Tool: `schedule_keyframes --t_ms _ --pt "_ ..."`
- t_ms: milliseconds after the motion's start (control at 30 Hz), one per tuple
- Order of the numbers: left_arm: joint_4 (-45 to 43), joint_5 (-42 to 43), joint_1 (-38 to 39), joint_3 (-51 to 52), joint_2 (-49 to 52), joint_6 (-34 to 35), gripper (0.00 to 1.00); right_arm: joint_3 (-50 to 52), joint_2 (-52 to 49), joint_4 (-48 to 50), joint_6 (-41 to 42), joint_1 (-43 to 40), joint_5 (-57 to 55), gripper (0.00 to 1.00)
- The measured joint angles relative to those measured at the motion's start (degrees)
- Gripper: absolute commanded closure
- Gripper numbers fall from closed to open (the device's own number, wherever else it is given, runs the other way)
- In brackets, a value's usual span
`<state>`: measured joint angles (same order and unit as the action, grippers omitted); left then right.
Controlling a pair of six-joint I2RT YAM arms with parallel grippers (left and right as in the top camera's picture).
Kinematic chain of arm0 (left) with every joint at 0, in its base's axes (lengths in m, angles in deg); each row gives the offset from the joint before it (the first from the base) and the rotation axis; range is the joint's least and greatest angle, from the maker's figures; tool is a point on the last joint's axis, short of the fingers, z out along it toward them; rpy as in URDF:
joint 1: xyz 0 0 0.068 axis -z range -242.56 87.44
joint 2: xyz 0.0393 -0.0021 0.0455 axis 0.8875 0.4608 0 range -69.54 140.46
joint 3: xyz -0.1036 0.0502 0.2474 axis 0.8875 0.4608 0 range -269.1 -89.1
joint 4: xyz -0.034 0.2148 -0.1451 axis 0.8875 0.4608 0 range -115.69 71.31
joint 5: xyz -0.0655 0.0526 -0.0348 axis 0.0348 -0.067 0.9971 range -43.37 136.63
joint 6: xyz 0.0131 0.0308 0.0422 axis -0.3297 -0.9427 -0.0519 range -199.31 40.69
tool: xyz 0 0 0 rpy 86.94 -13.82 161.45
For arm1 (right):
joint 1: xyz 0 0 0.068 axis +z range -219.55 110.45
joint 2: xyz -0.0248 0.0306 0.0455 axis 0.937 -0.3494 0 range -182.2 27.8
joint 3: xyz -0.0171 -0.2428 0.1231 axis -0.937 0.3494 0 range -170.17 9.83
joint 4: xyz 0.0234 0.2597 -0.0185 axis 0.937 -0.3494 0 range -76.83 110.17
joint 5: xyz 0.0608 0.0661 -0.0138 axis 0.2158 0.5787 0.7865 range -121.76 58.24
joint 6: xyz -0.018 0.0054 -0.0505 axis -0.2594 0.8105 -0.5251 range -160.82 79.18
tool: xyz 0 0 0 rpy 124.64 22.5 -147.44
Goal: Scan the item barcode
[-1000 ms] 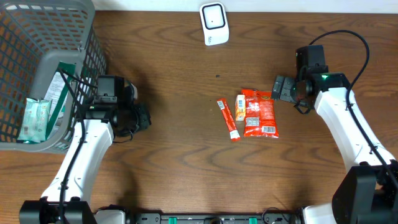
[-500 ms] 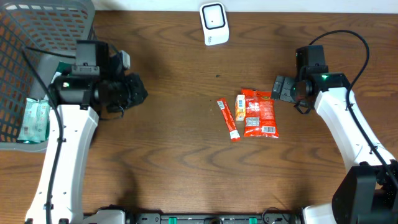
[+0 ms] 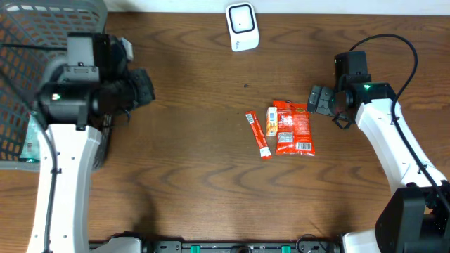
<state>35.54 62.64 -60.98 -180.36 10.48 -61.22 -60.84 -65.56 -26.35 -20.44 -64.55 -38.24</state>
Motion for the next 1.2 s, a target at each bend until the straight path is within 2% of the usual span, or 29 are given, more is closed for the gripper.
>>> schedule_keyframes --t_ms 233,367,467,600,700,800,1000,1200 --pt "6.32 -11.3 -1.55 -12.5 -0.26 -0.09 0.92 0.0 0.0 0.0 0.0 0.0 0.02 0.01" --pt "8.13 -15.89 -7.93 -16.81 -0.76 -0.04 0.92 0.0 0.0 0.02 0.0 0.0 0.02 0.01" --pt "8.44 -17.44 -14.03 -17.27 -0.96 0.15 0.84 0.0 0.0 0.02 0.0 0.0 0.02 0.01" --pt "8.37 -18.32 -22.12 -17.27 0.28 0.04 0.54 0.0 0.0 0.02 0.0 0.0 0.0 0.01" --pt "8.39 -18.53 -25.53 -17.27 1.92 0.04 0.44 0.0 0.0 0.02 0.0 0.0 0.02 0.01" --pt "8.39 -18.6 -29.33 -17.27 5.11 0.13 0.39 0.0 0.0 0.02 0.0 0.0 0.0 0.01" --pt "7.82 -18.67 -32.7 -17.27 12.61 -0.52 0.36 0.0 0.0 0.0 0.0 0.0 0.02 0.01" --pt "8.0 -19.15 -32.61 -17.27 19.23 -6.51 0.34 0.0 0.0 0.0 0.0 0.0 0.02 0.01"
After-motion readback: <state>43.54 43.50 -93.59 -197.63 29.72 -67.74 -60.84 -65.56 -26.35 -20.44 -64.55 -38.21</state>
